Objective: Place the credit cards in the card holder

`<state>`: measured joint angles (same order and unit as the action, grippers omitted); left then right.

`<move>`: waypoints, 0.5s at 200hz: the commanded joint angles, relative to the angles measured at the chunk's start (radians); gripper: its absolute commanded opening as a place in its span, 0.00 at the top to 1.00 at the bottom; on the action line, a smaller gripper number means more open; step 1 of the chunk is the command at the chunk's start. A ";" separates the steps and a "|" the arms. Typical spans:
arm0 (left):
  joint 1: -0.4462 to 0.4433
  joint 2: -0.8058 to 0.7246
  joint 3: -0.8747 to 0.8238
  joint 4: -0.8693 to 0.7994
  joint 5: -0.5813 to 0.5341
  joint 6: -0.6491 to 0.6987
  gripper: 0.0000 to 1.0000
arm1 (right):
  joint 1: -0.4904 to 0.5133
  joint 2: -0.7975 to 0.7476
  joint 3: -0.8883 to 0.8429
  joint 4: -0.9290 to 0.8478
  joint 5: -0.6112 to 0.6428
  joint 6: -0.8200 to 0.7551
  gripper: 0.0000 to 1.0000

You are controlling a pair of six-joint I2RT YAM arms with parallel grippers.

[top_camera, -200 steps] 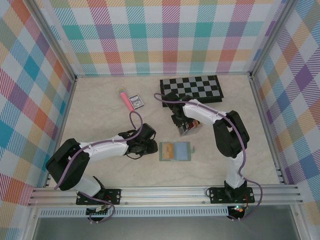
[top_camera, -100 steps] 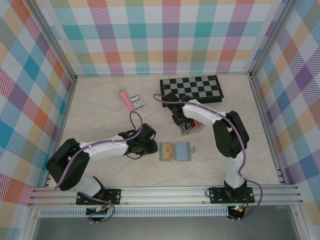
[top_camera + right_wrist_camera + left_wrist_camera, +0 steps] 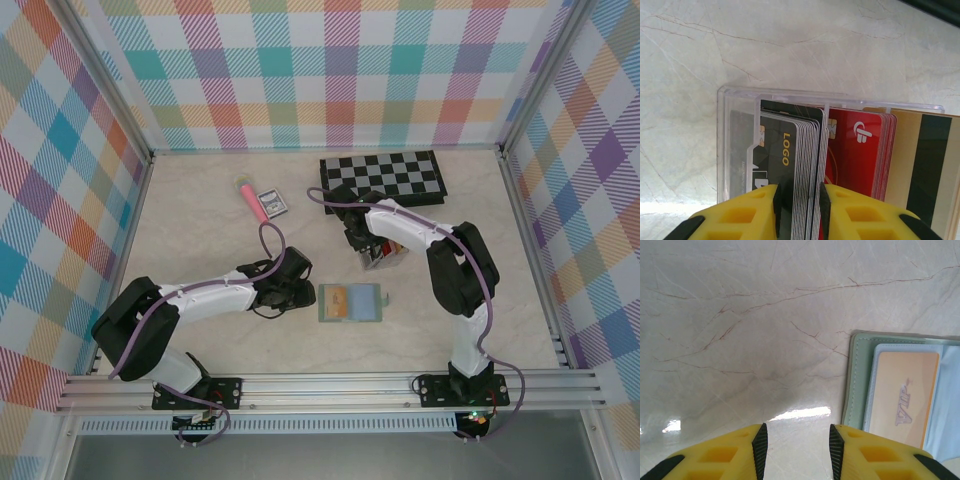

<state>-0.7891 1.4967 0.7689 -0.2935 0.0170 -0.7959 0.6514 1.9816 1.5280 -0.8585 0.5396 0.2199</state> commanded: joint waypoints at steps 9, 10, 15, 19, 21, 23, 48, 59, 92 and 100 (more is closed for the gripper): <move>0.004 0.000 -0.005 -0.009 0.007 -0.016 0.61 | -0.007 -0.049 -0.017 -0.032 0.021 -0.001 0.72; 0.003 0.000 -0.005 -0.009 0.006 -0.016 0.61 | -0.008 -0.049 -0.018 -0.032 0.022 -0.001 0.72; 0.003 0.001 -0.004 -0.009 0.007 -0.016 0.61 | -0.009 -0.048 -0.019 -0.031 0.019 0.001 0.72; 0.003 0.002 -0.006 -0.009 0.006 -0.016 0.61 | -0.009 -0.047 -0.020 -0.032 0.017 0.001 0.72; 0.003 0.001 -0.006 -0.009 0.006 -0.017 0.61 | -0.009 -0.046 -0.020 -0.031 0.016 0.001 0.72; 0.003 0.002 -0.005 -0.009 0.006 -0.017 0.61 | -0.008 -0.046 -0.021 -0.032 0.016 0.001 0.72; 0.003 0.003 -0.006 -0.004 0.009 -0.020 0.61 | -0.010 -0.043 -0.024 -0.026 -0.043 -0.003 0.68; 0.003 0.004 -0.005 -0.003 0.010 -0.020 0.61 | -0.010 -0.041 -0.026 -0.019 -0.075 -0.001 0.66; 0.004 0.005 -0.002 -0.003 0.011 -0.019 0.61 | -0.011 -0.007 -0.014 -0.025 -0.063 0.004 0.64; 0.002 0.006 -0.002 -0.004 0.011 -0.019 0.61 | -0.012 0.002 -0.013 -0.026 -0.051 0.006 0.64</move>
<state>-0.7891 1.4967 0.7689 -0.2932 0.0174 -0.7998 0.6456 1.9720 1.5162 -0.8589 0.4885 0.2199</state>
